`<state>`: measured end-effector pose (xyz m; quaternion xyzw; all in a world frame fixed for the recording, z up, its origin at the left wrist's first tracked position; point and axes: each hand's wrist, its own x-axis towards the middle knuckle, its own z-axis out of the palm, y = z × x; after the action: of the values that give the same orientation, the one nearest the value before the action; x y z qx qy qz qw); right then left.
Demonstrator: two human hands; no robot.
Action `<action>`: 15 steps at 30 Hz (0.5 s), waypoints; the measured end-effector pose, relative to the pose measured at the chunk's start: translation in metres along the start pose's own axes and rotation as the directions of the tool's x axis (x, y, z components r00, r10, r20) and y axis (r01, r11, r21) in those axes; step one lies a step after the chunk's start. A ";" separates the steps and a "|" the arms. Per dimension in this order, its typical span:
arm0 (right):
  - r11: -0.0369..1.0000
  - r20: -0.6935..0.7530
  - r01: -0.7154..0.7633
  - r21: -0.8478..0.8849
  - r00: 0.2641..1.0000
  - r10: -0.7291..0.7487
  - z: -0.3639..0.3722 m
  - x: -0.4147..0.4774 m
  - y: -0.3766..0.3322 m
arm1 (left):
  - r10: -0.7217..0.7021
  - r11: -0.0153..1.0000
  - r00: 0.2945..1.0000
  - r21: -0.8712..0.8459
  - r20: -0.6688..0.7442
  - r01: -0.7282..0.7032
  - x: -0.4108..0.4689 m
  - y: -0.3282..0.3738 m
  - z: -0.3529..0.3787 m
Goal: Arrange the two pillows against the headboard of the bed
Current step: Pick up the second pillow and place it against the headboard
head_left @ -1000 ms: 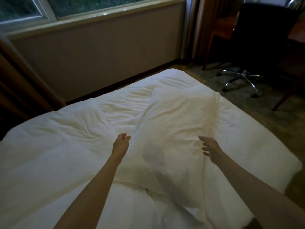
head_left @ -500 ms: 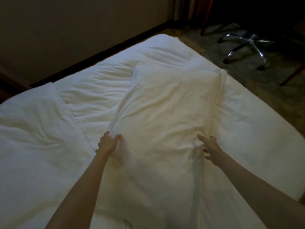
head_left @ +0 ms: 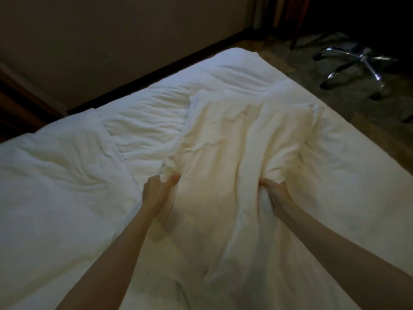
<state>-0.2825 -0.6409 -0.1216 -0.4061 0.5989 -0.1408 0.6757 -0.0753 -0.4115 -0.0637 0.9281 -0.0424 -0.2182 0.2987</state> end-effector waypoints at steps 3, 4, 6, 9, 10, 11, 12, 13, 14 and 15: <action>0.999 0.038 0.042 0.030 0.998 -0.043 0.004 -0.027 -0.018 | 0.113 0.990 0.991 -0.073 -0.069 -0.118 -0.028 0.022 -0.032; 0.998 0.047 0.044 0.043 0.998 -0.046 0.005 -0.038 -0.024 | 0.141 0.982 0.986 -0.111 -0.093 -0.151 -0.038 0.028 -0.043; 0.997 0.036 0.060 0.057 0.997 -0.062 0.007 -0.063 -0.034 | 0.173 0.961 0.975 -0.190 -0.142 -0.199 -0.060 0.039 -0.068; 0.991 0.036 0.108 0.075 0.993 -0.111 0.016 -0.106 -0.044 | 0.222 0.930 0.947 -0.240 -0.232 -0.277 -0.094 0.045 -0.108; 0.989 0.052 0.116 0.096 0.991 -0.121 0.021 -0.122 -0.045 | 0.244 0.921 0.933 -0.238 -0.263 -0.308 -0.106 0.044 -0.122; 0.987 0.075 0.111 0.119 0.990 -0.121 0.027 -0.139 -0.045 | 0.263 0.912 0.919 -0.236 -0.293 -0.336 -0.118 0.041 -0.137; 0.985 0.098 0.111 0.129 0.987 -0.124 0.035 -0.158 -0.042 | 0.277 0.903 0.905 -0.233 -0.324 -0.360 -0.130 0.035 -0.154; 0.985 0.118 0.115 0.132 0.984 -0.131 0.043 -0.176 -0.040 | 0.283 0.897 0.894 -0.235 -0.349 -0.375 -0.142 0.028 -0.171; 0.984 0.141 0.120 0.128 0.980 -0.138 0.052 -0.195 -0.037 | 0.279 0.894 0.883 -0.233 -0.377 -0.382 -0.154 0.019 -0.189; 0.984 0.168 0.128 0.125 0.975 -0.148 0.061 -0.215 -0.032 | 0.277 0.894 0.871 -0.224 -0.405 -0.389 -0.167 0.007 -0.207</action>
<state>-0.2686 -0.4921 0.0475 -0.4188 0.4979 -0.1844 0.7367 -0.1365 -0.2711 0.1542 0.8746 -0.1143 0.0083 0.4711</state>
